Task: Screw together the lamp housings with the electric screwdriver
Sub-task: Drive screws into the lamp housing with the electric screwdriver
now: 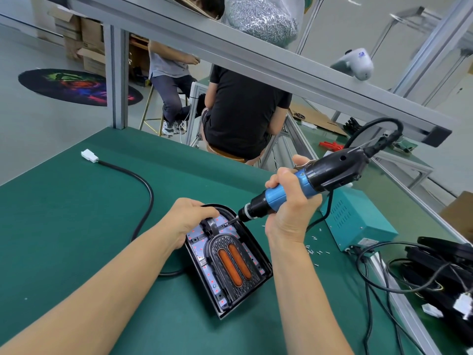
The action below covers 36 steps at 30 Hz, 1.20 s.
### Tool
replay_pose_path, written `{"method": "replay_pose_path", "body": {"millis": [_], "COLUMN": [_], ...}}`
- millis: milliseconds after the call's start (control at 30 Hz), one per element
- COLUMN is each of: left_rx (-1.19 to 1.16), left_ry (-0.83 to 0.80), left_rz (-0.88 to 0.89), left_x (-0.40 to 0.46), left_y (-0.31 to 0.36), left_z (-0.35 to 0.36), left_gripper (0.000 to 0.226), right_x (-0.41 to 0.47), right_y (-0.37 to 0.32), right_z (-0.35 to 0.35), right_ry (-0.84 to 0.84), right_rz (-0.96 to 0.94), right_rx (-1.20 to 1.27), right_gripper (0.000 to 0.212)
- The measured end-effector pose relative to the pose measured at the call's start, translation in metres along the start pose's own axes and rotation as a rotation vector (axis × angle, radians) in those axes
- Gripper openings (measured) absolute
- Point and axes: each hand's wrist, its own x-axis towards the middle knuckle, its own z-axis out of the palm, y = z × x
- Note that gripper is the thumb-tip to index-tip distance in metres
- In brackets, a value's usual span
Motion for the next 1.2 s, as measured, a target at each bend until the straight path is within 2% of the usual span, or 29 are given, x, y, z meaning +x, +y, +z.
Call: {"method": "replay_pose_path", "body": {"millis": [233,400,500,633,867,967,1200], "left_rx": [-0.015,-0.027,-0.018,-0.083,-0.106,-0.098,-0.134], "left_ry": [0.038,0.040,0.055,0.045,0.057,0.060,0.047], "left_rz": [0.035,0.072,0.077,0.018,0.001,-0.007,-0.012], "left_x": [-0.003,-0.006,-0.007,-0.009,-0.008,-0.006,-0.002], "left_y": [-0.002,-0.003,-0.002,-0.007,-0.011,-0.010,-0.013], "left_z": [0.001,0.002,0.003,0.000,0.000,0.000,0.002], "left_gripper": [0.021,0.022,0.022,0.023,0.024,0.016,0.020], "right_x": [-0.005,-0.004,-0.006,-0.007,-0.007,-0.006,-0.008], "right_y": [-0.001,-0.002,0.000,0.002,0.005,0.005,0.006], "right_z": [0.005,0.005,0.009,0.010,0.007,0.006,0.004], "right_ry": [-0.156,-0.197,-0.282,-0.270,-0.275,-0.316,-0.391], "right_rz": [-0.025,-0.016,-0.043,-0.016,0.007,0.007,0.061], "right_rx": [-0.088,-0.070,-0.077,-0.109,-0.111,-0.098,-0.088], "right_gripper": [0.032,0.028,0.035,0.029,0.029,0.031,0.034]}}
